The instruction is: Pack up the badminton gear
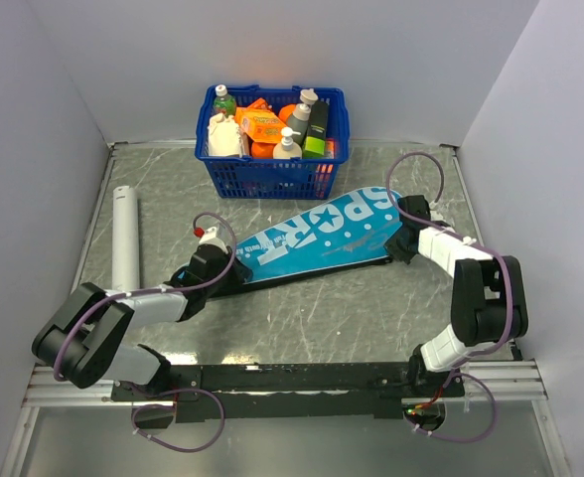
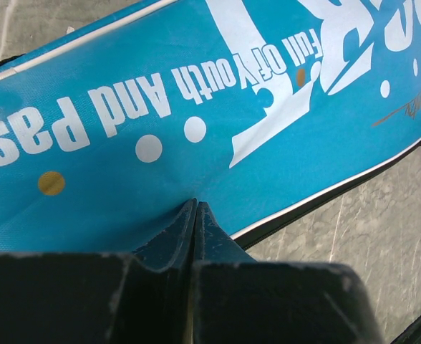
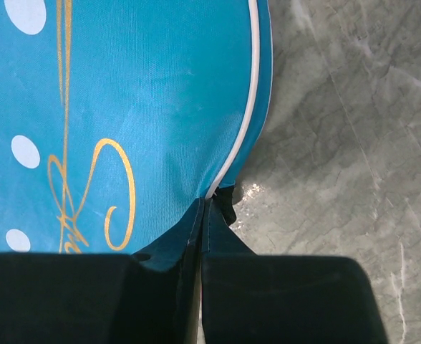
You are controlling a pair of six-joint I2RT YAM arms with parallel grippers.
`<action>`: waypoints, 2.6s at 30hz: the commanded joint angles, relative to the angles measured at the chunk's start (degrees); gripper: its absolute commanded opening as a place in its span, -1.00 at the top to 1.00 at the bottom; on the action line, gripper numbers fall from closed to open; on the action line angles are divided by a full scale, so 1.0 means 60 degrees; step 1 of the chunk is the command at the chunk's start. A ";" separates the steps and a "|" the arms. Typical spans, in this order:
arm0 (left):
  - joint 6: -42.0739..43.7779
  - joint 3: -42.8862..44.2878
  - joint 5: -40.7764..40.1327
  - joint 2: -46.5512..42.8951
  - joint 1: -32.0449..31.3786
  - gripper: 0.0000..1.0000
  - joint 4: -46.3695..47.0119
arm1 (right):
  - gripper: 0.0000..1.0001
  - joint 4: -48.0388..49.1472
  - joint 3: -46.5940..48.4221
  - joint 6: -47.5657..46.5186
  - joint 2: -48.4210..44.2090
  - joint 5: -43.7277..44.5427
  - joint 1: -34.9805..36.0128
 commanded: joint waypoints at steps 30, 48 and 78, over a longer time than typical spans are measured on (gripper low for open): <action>-0.0174 -0.0008 0.0909 0.1294 0.0018 0.98 0.1627 | 1.00 -0.0352 0.1615 0.2276 0.0789 0.0393 0.4634; 0.0016 0.0284 0.1261 0.0928 -0.0099 0.98 0.1408 | 1.00 0.0996 0.2771 0.2467 0.2076 -0.1130 0.5791; 0.0603 0.1384 -0.1757 -0.2633 0.0764 0.24 -0.3619 | 1.00 0.0880 -0.0247 0.0666 0.0628 -0.1908 0.1382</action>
